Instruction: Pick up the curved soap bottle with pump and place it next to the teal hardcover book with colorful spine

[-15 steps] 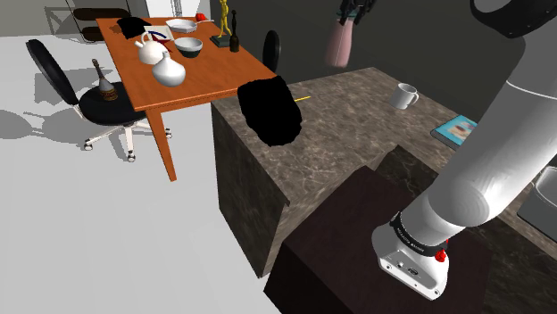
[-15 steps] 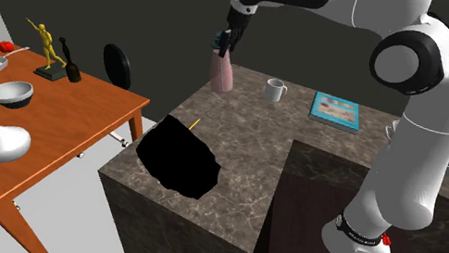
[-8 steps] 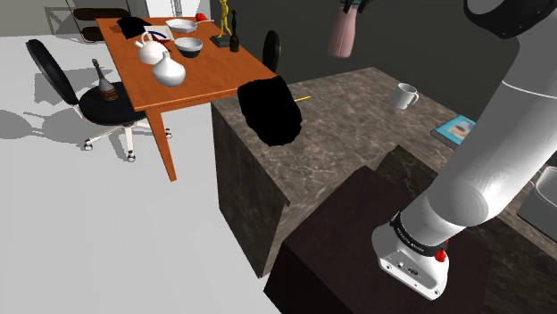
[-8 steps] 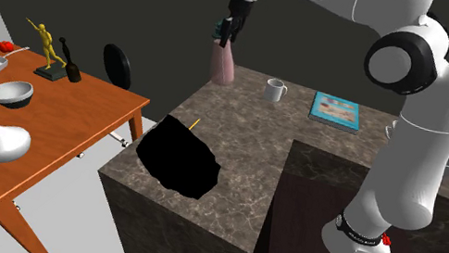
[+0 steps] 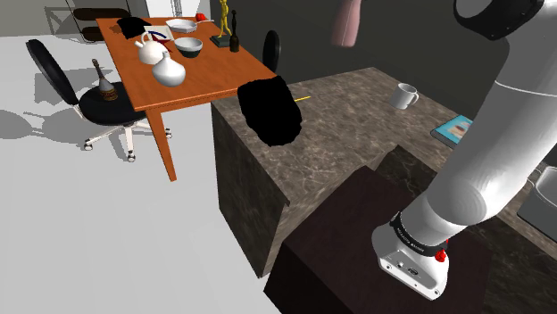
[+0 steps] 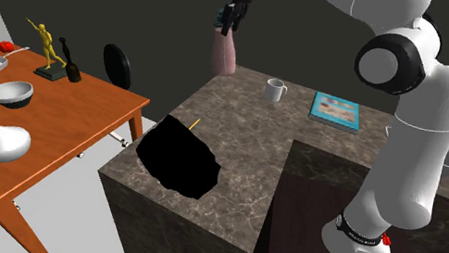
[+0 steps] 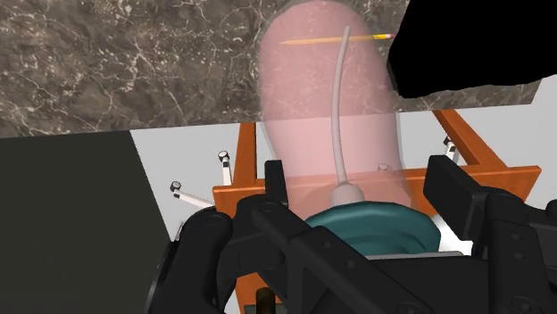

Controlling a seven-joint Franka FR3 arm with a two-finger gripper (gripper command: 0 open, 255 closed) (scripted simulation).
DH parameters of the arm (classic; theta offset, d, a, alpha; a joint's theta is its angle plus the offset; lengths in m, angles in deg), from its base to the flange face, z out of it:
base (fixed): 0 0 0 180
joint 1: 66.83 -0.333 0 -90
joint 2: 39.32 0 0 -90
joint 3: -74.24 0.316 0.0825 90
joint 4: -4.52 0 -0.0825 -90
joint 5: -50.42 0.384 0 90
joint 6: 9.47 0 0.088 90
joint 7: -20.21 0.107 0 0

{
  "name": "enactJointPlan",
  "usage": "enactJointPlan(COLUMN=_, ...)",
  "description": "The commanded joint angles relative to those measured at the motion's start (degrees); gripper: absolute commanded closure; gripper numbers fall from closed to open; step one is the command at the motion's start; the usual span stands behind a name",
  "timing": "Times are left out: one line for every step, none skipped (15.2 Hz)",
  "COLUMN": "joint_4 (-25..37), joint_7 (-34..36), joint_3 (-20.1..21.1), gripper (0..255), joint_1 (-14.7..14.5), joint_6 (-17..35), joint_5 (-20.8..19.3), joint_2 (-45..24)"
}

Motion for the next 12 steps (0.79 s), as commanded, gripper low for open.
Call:
enactJointPlan(joint_4=-1.6, joint_7=-0.8, joint_3=-0.3, gripper=255, joint_1=0.2, joint_6=0.0, joint_5=-0.4, joint_2=1.6)
enactJointPlan(joint_4=-4.2, joint_7=-1.5, joint_3=-0.6, gripper=255, joint_1=0.2, joint_6=0.7, joint_5=-1.0, joint_2=3.6)
enactJointPlan(joint_4=-6.7, joint_7=-2.2, joint_3=-1.0, gripper=255, joint_1=0.3, joint_6=1.3, joint_5=-1.6, joint_2=5.5)
enactJointPlan(joint_4=-8.9, joint_7=-2.9, joint_3=-1.3, gripper=255, joint_1=0.4, joint_6=1.8, joint_5=-2.2, joint_2=7.3)
enactJointPlan(joint_4=-10.9, joint_7=-3.6, joint_3=-1.6, gripper=255, joint_1=0.6, joint_6=2.3, joint_5=-2.7, joint_2=9.0)
enactJointPlan(joint_4=-12.9, joint_7=-4.3, joint_3=-1.9, gripper=255, joint_1=0.8, joint_6=2.7, joint_5=-3.3, joint_2=10.6)
enactJointPlan(joint_4=-14.7, joint_7=-5.1, joint_3=-2.2, gripper=255, joint_1=1.1, joint_6=3.0, joint_5=-3.8, joint_2=12.2)
enactJointPlan(joint_4=-16.3, joint_7=-5.8, joint_3=-2.6, gripper=255, joint_1=1.4, joint_6=3.2, joint_5=-4.3, joint_2=13.7)
enactJointPlan(joint_4=-17.9, joint_7=-6.6, joint_3=-2.9, gripper=255, joint_1=1.7, joint_6=3.4, joint_5=-4.8, joint_2=15.1)
enactJointPlan(joint_4=-19.3, joint_7=-7.3, joint_3=-3.3, gripper=255, joint_1=2.1, joint_6=3.6, joint_5=-5.3, joint_2=16.5)
enactJointPlan(joint_4=-20.7, joint_7=-8.1, joint_3=-3.6, gripper=255, joint_1=2.5, joint_6=3.7, joint_5=-5.7, joint_2=17.8)
enactJointPlan(joint_4=-22.0, joint_7=-9.0, joint_3=-4.0, gripper=255, joint_1=2.9, joint_6=3.8, joint_5=-6.2, joint_2=19.1)
